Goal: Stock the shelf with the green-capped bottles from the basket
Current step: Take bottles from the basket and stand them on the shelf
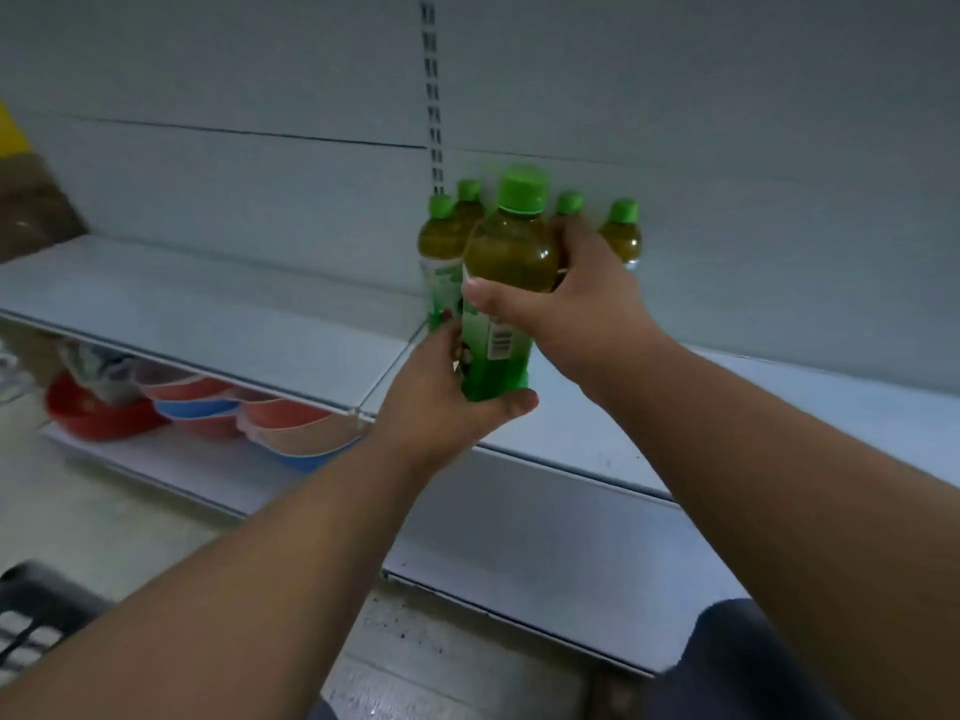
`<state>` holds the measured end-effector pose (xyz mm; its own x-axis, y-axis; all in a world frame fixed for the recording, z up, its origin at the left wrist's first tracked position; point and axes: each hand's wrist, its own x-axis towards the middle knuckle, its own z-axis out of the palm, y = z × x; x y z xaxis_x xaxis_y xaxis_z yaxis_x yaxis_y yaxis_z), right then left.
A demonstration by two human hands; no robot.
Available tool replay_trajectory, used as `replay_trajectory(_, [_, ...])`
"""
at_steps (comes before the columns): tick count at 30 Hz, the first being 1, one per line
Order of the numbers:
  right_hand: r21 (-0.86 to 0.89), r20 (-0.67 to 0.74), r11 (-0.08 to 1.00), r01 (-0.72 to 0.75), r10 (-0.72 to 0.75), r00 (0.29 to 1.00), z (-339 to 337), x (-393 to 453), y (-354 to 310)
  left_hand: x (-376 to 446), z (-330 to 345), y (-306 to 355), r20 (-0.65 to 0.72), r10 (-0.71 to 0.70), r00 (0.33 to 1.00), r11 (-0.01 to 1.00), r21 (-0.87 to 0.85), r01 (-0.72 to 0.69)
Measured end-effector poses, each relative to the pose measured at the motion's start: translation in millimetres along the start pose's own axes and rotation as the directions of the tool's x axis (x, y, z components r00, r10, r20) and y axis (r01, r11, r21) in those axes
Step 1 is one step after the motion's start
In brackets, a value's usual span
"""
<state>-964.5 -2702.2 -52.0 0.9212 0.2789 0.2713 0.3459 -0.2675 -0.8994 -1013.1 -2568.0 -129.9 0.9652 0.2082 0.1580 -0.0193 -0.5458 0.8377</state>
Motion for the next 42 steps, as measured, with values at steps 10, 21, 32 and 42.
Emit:
replay_trajectory(10, [-0.093, -0.176, 0.985, -0.143, 0.125, 0.976, -9, 53, 85, 88, 71, -65, 0.151, -0.092, 0.984, 0.855, 0.519, 0.000])
replay_trajectory(21, [-0.322, -0.246, 0.914, -0.248, 0.172, 0.954, 21, 57, 137, 94, 90, -95, 0.221, -0.096, 0.970, 0.658, 0.746, -0.105])
replay_trajectory(32, [-0.325, -0.278, 0.908, -0.265, 0.176, 0.944, 24, 113, 151, 94, 93, -98, 0.192, -0.066, 0.979, 0.663, 0.742, -0.101])
replay_trajectory(42, [-0.403, -0.249, 0.877, -0.263, 0.172, 0.953, 23, 106, 153, 94, 91, -95, 0.210, -0.082, 0.974, 0.684, 0.723, -0.098])
